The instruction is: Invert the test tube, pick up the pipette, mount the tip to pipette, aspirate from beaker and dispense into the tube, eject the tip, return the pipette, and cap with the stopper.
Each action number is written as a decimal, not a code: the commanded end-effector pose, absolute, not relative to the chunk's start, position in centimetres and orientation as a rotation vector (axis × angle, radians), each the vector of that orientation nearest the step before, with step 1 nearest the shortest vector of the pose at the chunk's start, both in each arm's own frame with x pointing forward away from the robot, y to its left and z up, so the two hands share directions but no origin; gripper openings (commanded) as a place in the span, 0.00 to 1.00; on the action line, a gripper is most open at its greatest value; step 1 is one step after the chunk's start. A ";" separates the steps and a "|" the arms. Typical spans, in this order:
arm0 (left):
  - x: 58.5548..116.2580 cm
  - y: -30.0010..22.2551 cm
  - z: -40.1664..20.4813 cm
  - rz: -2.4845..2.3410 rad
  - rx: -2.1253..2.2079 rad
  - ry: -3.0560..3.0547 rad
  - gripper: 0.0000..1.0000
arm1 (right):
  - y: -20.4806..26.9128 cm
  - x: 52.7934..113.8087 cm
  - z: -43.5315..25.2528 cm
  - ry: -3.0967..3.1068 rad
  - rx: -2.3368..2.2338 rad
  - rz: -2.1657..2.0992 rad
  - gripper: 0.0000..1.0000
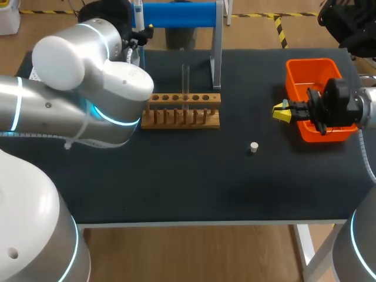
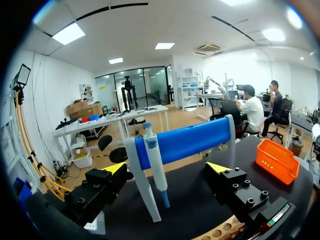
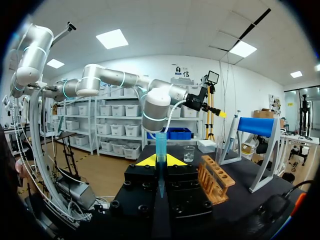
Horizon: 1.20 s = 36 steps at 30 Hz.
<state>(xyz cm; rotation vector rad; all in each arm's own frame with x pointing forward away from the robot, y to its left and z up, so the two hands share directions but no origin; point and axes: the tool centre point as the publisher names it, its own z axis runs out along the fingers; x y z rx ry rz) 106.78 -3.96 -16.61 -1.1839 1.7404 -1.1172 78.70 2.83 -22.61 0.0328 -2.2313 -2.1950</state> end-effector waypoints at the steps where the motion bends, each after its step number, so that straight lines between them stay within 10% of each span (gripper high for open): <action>1: 107.4 -4.5 -17.3 -1.122 -1.188 1.715 1.00 | 2.8 78.6 -22.6 -2.234 0.031 -2.196 0.00; 36: 110.9 -5.0 -18.9 -1.167 -1.251 1.596 1.00 | 2.8 78.6 -22.6 -2.234 0.031 -2.196 0.00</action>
